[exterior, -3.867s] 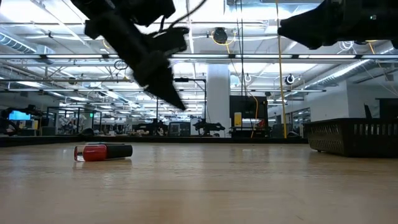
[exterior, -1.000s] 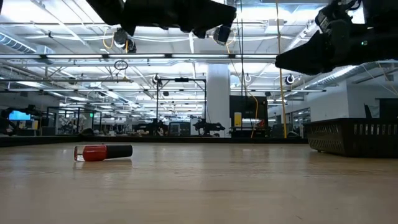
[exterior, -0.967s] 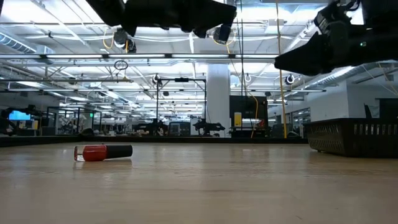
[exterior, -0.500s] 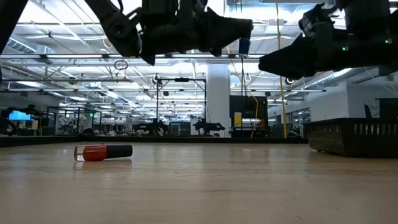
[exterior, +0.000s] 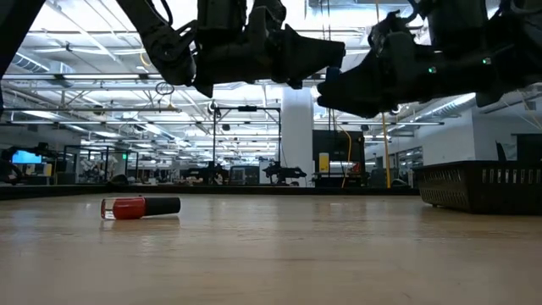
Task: Pick & Place Nail Polish
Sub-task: Put the dark blue nail polish into the black basket
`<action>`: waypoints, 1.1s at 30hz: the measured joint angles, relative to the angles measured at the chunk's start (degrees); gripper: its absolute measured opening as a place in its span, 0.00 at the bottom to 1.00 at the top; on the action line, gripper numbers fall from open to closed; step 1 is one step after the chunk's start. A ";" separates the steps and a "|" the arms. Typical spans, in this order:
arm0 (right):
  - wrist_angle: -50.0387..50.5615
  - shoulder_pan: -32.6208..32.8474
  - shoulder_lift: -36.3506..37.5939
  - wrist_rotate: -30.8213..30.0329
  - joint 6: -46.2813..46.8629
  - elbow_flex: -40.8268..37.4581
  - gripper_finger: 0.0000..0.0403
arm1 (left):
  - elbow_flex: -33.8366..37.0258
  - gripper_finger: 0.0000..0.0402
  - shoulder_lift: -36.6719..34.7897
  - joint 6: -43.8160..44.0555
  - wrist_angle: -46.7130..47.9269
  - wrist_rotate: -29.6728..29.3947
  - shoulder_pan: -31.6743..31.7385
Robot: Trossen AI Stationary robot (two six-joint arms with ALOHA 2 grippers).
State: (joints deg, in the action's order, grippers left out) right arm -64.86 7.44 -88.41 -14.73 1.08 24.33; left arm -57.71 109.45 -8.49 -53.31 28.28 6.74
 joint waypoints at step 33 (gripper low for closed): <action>6.00 -3.27 0.09 11.74 1.27 1.49 0.22 | 0.09 0.26 0.00 -1.57 2.16 -6.73 0.52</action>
State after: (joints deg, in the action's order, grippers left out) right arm -58.86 4.18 -88.31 -2.99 2.35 25.82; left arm -57.63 109.45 -10.06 -51.16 21.55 7.27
